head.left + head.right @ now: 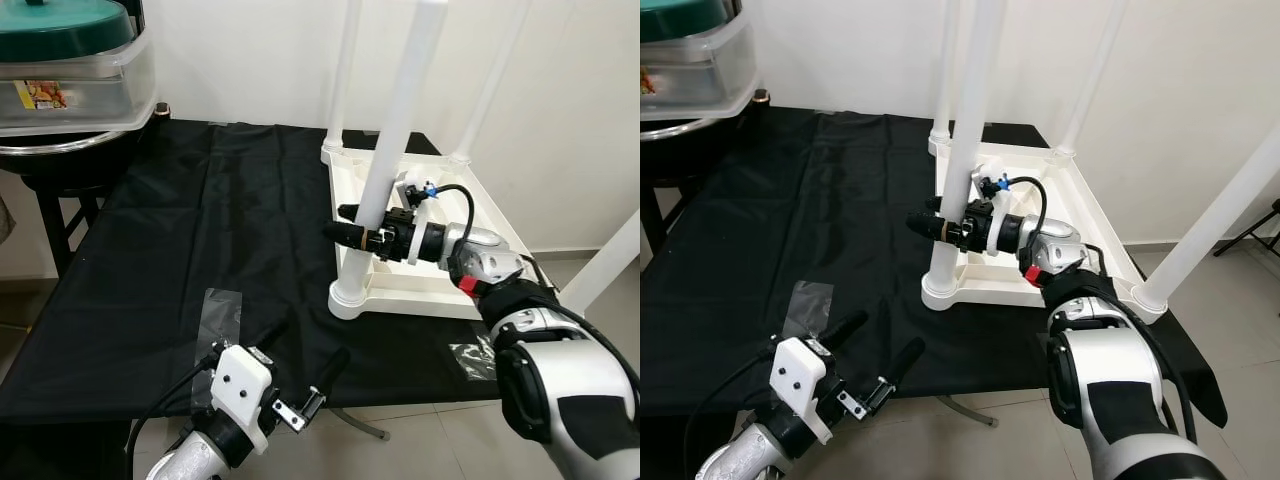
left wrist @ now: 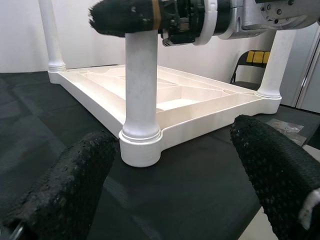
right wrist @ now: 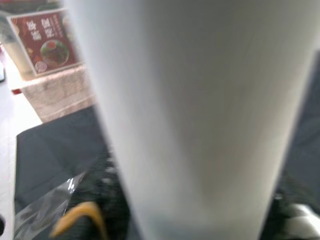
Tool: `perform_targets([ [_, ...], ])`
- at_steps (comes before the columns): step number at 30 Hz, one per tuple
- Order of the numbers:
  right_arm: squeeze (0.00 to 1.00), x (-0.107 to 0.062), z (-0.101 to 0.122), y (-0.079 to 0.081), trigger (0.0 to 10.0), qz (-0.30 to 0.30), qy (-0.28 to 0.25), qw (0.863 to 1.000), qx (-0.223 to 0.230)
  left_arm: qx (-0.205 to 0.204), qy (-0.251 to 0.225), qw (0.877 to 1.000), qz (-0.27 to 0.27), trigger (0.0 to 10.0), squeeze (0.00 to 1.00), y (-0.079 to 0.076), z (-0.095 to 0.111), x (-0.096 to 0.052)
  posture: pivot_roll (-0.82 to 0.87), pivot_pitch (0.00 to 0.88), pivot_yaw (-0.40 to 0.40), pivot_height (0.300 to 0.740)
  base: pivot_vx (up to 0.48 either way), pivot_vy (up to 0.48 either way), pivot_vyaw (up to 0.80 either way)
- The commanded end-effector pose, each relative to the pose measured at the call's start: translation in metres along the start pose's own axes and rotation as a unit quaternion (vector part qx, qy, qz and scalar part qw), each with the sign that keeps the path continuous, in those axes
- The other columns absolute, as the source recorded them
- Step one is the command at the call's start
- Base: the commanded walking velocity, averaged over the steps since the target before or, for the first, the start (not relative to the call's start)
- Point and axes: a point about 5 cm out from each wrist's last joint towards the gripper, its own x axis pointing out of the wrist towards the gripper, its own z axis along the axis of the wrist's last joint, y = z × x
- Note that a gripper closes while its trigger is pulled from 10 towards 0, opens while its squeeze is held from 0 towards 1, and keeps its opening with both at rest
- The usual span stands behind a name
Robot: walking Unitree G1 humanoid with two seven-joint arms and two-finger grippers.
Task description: Building children table
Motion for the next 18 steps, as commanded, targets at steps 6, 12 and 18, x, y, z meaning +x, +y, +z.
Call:
perform_targets([
  [6,0.0,0.02,0.001,0.004,0.0,-0.069,-0.05,0.996,-0.035,-0.004,0.006,1.0,-0.004,10.0,0.0,-0.001,-0.002,0.0,0.11,0.062,-0.115,0.74,0.0,0.0,0.0],
  [12,0.0,0.042,-0.014,0.002,0.0,-0.362,-0.031,0.929,-0.071,-0.004,0.007,1.0,-0.007,10.0,0.0,0.0,-0.002,-0.001,0.1,0.063,-0.109,0.74,0.0,0.0,0.0],
  [18,0.0,0.047,-0.027,0.025,0.0,-0.517,-0.095,0.851,-0.001,-0.004,0.008,1.0,-0.008,10.0,0.0,-0.001,-0.002,-0.001,0.11,0.064,-0.106,0.74,0.0,0.0,0.0],
])
